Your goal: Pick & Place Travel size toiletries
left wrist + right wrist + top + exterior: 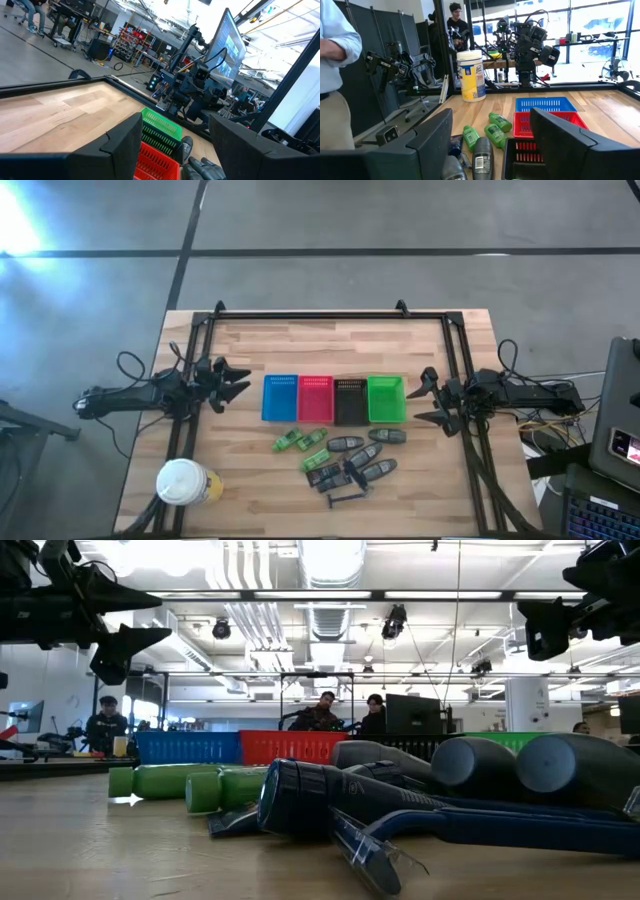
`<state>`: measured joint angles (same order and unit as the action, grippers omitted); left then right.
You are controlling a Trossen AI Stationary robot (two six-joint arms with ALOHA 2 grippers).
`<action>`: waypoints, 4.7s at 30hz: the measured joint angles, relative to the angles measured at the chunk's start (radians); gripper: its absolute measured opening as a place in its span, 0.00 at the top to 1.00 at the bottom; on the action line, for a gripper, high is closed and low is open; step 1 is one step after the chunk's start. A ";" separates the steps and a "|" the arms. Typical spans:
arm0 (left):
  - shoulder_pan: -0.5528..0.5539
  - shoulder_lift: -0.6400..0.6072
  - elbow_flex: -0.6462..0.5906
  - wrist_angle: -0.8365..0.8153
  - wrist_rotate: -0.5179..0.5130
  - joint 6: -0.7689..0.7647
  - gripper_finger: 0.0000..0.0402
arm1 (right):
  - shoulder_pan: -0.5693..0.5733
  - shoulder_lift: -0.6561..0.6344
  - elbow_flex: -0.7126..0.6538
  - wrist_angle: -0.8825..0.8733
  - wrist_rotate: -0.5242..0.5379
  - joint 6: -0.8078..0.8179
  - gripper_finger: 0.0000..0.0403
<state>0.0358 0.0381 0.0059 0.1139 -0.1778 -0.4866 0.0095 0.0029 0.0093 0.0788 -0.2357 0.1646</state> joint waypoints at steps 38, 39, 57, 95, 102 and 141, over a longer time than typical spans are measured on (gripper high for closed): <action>0.000 0.000 0.000 0.000 0.000 0.000 0.42 | 0.000 0.000 0.000 0.000 0.000 0.000 0.29; 0.000 0.000 0.000 0.000 0.000 0.000 0.42 | 0.000 0.000 0.000 0.000 0.000 0.000 0.28; 0.000 0.000 0.000 0.000 0.000 0.000 0.42 | 0.000 0.000 0.000 0.000 0.000 0.000 0.14; 0.000 0.000 0.000 0.000 0.000 0.000 0.42 | -0.001 0.001 0.000 0.069 0.002 -0.124 0.32; 0.000 0.000 0.000 0.000 0.000 0.000 0.42 | -0.001 0.001 0.001 0.268 0.052 0.495 0.37; 0.000 0.000 0.000 -0.003 0.000 0.000 0.42 | 0.193 0.700 0.475 -0.391 -0.127 1.013 0.46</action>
<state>0.0358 0.0383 0.0059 0.1108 -0.1777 -0.4866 0.2023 0.7032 0.4845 -0.3124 -0.3630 1.1772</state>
